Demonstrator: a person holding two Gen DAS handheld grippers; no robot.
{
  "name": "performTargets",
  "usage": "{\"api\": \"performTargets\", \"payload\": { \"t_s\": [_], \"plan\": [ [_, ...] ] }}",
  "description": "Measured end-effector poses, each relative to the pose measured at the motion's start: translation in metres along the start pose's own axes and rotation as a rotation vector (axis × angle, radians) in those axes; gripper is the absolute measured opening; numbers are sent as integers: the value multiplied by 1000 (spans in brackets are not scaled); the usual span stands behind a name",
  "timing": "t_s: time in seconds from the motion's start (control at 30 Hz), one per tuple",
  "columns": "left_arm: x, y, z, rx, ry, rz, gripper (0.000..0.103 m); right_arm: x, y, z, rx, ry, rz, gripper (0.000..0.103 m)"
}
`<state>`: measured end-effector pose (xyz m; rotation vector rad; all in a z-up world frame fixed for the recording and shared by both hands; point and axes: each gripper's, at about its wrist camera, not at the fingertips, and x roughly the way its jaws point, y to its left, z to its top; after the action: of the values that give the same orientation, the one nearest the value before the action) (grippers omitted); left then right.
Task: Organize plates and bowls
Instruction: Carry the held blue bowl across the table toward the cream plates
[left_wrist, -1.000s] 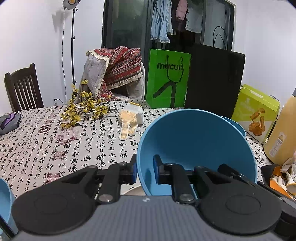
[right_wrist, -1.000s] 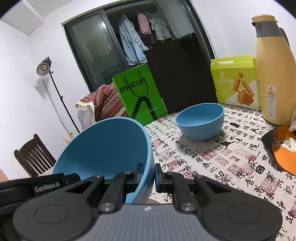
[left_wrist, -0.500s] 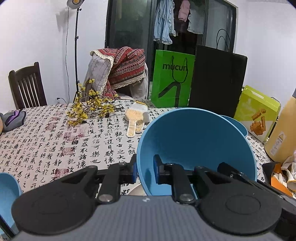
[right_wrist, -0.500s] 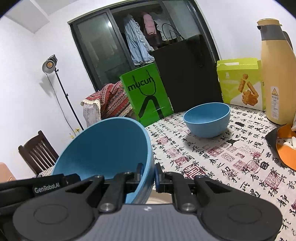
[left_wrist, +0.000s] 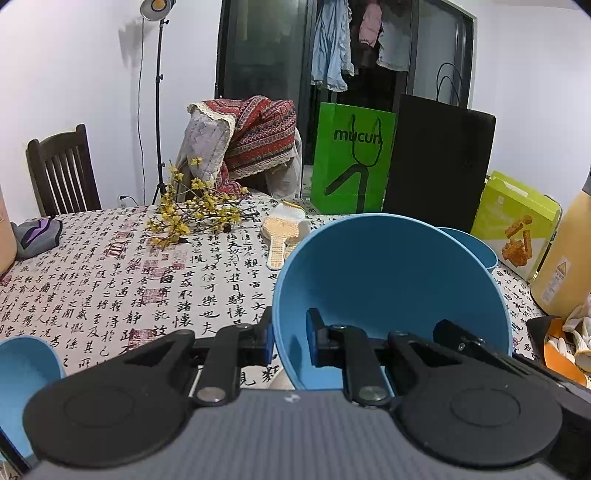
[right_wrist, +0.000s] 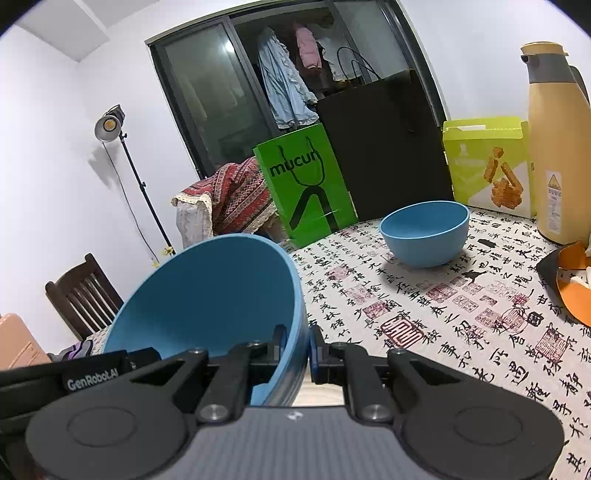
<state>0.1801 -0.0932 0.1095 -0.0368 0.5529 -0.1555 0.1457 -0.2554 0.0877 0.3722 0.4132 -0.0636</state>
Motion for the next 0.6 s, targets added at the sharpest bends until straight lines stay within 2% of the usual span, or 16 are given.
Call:
{"api": "performTargets", "payload": {
  "t_s": [0.6],
  "plan": [
    [-25,28,-9,-37,-58,3,17,-10,26,-13,-37,-4,34,12]
  ]
}}
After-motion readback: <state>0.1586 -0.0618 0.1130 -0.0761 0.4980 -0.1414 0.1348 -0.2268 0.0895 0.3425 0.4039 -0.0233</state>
